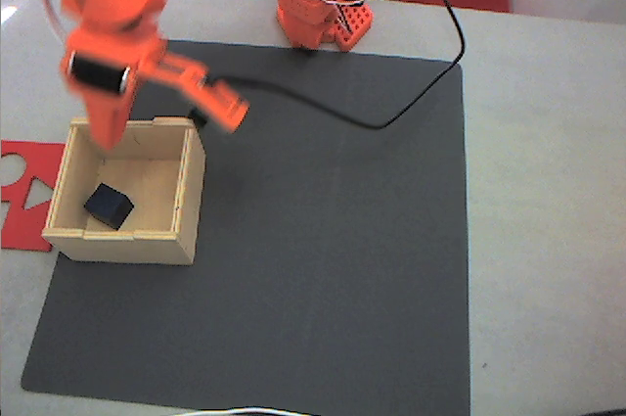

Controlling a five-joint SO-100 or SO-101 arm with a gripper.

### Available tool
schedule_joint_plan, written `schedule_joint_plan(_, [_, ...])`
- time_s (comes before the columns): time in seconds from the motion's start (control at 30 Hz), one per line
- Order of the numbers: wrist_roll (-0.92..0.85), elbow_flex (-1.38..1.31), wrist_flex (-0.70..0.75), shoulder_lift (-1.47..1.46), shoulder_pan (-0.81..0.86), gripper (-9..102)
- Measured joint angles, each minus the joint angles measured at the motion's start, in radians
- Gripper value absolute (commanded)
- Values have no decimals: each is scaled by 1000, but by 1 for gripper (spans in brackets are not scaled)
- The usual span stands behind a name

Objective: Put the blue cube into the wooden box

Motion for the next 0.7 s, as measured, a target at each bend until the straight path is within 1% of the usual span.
schedule_joint_plan(0.4, [14, 11, 183, 761, -252, 0])
schedule_joint_plan(0.53, [17, 184, 184, 1011, -330, 0])
schedule_joint_plan(0.7, [5, 477, 184, 1328, -337, 0])
